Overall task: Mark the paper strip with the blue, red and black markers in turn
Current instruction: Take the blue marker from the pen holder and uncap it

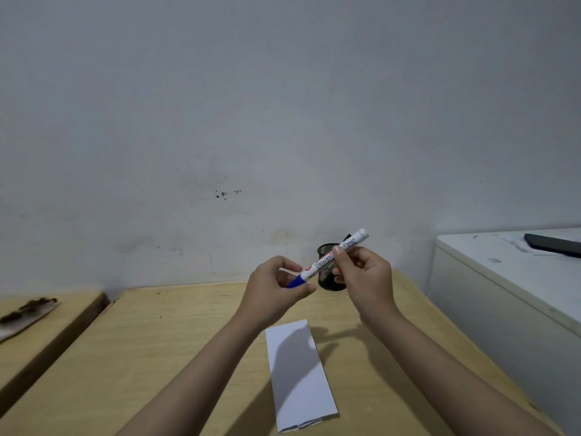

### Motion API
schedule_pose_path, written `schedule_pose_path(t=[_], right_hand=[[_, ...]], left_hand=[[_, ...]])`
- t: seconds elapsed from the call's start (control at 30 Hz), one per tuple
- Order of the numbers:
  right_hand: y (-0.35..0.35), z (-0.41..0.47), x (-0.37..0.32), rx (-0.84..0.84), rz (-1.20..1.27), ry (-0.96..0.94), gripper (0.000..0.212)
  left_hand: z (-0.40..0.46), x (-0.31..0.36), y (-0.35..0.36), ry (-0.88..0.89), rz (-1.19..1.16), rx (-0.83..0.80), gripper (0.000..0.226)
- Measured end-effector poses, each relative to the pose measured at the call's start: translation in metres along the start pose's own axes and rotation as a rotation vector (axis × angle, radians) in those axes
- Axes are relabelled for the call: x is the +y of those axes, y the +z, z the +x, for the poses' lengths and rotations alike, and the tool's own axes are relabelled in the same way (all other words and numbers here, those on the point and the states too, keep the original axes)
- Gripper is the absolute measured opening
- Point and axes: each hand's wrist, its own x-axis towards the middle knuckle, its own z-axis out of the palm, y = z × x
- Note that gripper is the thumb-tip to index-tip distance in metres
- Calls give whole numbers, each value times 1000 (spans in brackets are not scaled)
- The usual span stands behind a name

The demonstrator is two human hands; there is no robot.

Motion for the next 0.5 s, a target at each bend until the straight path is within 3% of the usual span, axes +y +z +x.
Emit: schedule_pose_path(t=[0.1,0.2,0.37,0.5], right_hand=[[0,-1,-1,-35,48,18,24],[4,-8,1,-195,27,54,19],[7,-9,6,-257,10,38,25],[11,-2,4,-295,19,-13,22]], left_hand=[[-4,-3,-2,14,-27,13,11],[-7,2,2,94,3,-9,5],[-9,1,2,200,122,13,8],[-4,0,-7,127,101,-53,13]])
